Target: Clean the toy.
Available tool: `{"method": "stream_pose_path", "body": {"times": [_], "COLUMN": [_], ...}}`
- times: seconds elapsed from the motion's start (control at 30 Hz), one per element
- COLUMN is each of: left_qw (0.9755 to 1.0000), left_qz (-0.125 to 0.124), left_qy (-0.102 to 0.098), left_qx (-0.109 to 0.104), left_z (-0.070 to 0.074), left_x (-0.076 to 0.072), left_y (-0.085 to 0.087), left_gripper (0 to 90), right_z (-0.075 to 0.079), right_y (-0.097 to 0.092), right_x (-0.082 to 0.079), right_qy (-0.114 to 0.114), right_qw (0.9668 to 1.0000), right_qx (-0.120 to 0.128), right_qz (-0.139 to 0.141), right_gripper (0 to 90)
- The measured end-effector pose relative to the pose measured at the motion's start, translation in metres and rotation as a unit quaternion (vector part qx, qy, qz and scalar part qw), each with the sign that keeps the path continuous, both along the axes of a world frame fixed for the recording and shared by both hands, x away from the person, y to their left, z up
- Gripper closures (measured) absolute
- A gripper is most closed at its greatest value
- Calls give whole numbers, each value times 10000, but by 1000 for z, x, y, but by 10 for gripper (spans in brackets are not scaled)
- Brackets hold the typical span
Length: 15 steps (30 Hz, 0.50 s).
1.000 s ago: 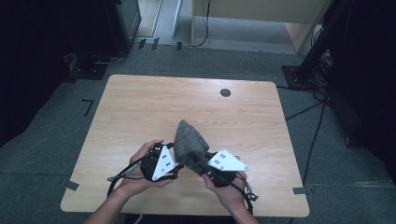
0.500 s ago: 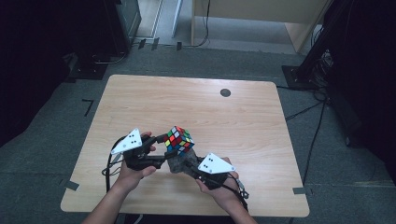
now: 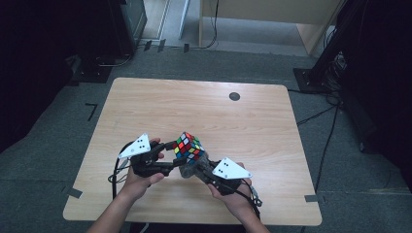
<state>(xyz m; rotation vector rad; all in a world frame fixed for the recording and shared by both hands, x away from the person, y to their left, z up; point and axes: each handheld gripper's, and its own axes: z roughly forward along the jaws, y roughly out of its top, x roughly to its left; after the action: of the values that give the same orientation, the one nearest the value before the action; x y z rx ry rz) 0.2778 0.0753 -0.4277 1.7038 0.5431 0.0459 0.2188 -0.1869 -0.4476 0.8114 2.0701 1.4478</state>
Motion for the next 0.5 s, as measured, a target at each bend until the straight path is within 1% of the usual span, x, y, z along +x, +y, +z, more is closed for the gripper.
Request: {"method": "stream_pose_path", "body": {"times": [0.03,0.1,0.13,0.17,0.2,0.23,0.27,0.3,0.37,0.4,0.43,0.47,0.5], "left_qw": [10000,9996,9996,9998,10000,9999,9997,9998,9999,9998,9997,9996,9991], "left_qz": [-14,26,35,63,82,60,40,61,78,72,87,80,64], "left_qy": [3,-136,-138,-101,-50,0,13,-29,-116,-130,-147,-208,-305], "left_qx": [51,238,250,164,11,-153,-226,-190,53,143,160,198,287], "left_z": [0,1,1,2,3,4,5,5,4,2,2,2,3], "left_x": [1,0,-1,-1,0,0,0,0,-1,-1,-2,-2,-4], "left_y": [0,0,0,1,3,5,6,6,3,1,1,0,-1], "left_gripper": [345,345,345,345,345,345,344,344,345,345,345,345,345], "right_z": [2,7,9,11,11,11,8,6,2,2,3,5,8], "right_y": [-4,-17,-24,-30,-34,-34,-31,-26,-13,-8,-4,-4,-7], "right_x": [1,3,4,5,7,8,8,7,6,4,2,1,1], "right_qy": [-34,-57,-22,6,39,89,153,214,293,229,155,118,97], "right_qw": [9999,9984,9966,9946,9937,9941,9950,9962,9984,9992,9997,9998,9997], "right_qx": [53,401,629,822,910,879,823,743,478,341,192,106,166], "right_qz": [-103,-385,-540,-632,-657,-623,-539,-405,-82,10,-29,-101,-163], "right_gripper": [768,770,771,771,771,771,770,769,768,768,768,768,769]}}
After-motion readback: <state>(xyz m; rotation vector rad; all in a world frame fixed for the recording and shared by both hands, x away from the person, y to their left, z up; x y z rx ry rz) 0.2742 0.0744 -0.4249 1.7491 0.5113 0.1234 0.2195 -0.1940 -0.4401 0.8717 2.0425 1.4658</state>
